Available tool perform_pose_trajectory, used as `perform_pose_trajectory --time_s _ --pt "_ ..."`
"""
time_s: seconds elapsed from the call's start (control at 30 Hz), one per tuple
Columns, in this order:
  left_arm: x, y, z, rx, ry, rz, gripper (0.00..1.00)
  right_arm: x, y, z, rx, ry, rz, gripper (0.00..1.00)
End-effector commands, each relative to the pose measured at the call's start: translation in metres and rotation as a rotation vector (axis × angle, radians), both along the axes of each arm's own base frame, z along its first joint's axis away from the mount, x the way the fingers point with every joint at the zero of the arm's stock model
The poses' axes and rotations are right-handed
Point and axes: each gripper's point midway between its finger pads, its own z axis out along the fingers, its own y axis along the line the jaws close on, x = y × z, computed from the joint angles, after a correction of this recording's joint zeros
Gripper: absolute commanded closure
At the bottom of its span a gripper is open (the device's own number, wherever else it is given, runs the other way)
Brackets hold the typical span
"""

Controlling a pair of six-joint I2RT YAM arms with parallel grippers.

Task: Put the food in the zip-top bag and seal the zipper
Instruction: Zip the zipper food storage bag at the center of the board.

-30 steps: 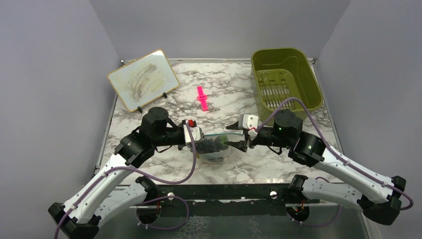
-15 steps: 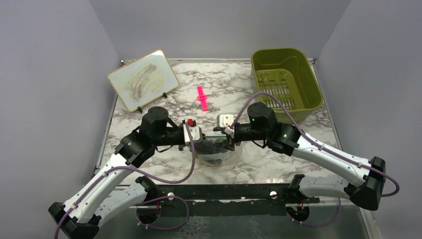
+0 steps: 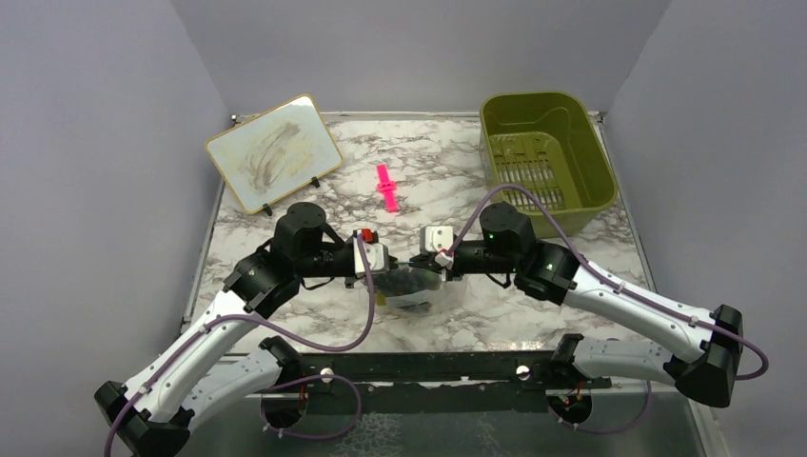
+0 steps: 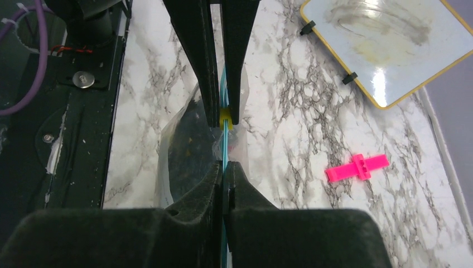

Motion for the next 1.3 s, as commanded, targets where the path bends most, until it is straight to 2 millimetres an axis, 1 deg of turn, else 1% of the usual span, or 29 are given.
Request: perform_pose_trajectory --time_s 0.0,0.2,0.3,0.73,0.87,1.0,1.27 --pt "0.004 -0.001 0.02 -0.023 -0.07 -0.012 1.0 0.009 -0.012 0.014 0.023 -0.075 -0.063 0.99" --pt "0.005 0.003 0.02 0.001 -0.086 -0.002 1.0 0.012 -0.025 0.016 0.003 -0.093 -0.111 0.99" --pt "0.005 0.005 0.02 0.01 -0.093 0.002 1.0 0.01 -0.032 0.017 0.008 -0.097 -0.124 0.99" --pt "0.009 0.012 0.009 0.061 -0.09 0.033 1.0 0.008 -0.065 0.017 -0.04 -0.139 -0.207 0.99" --pt "0.012 0.015 0.004 0.081 -0.089 0.051 1.0 0.01 -0.075 0.022 -0.033 -0.159 -0.241 0.99" --pt "0.013 0.016 0.003 0.091 -0.092 0.061 1.0 0.01 -0.085 0.026 -0.039 -0.171 -0.272 0.99" --pt "0.02 0.025 -0.003 0.125 -0.108 0.111 1.0 0.019 -0.114 0.03 -0.075 -0.201 -0.398 0.99"
